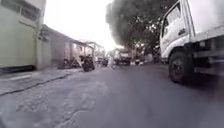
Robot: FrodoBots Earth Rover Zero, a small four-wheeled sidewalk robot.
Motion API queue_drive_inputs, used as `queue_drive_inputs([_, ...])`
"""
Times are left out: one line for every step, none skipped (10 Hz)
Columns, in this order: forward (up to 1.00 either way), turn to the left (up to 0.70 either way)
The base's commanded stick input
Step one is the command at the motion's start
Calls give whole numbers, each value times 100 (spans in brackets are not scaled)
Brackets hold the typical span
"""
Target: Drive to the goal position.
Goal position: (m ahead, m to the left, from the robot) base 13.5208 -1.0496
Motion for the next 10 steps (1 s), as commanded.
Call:
queue_drive_inputs([100,7])
queue_drive_inputs([100,-14])
queue_drive_inputs([100,-30])
queue_drive_inputs([100,-10])
queue_drive_inputs([100,6])
queue_drive_inputs([100,-14])
queue_drive_inputs([100,-32])
queue_drive_inputs([100,-32])
queue_drive_inputs([100,-32])
queue_drive_inputs([100,-32])
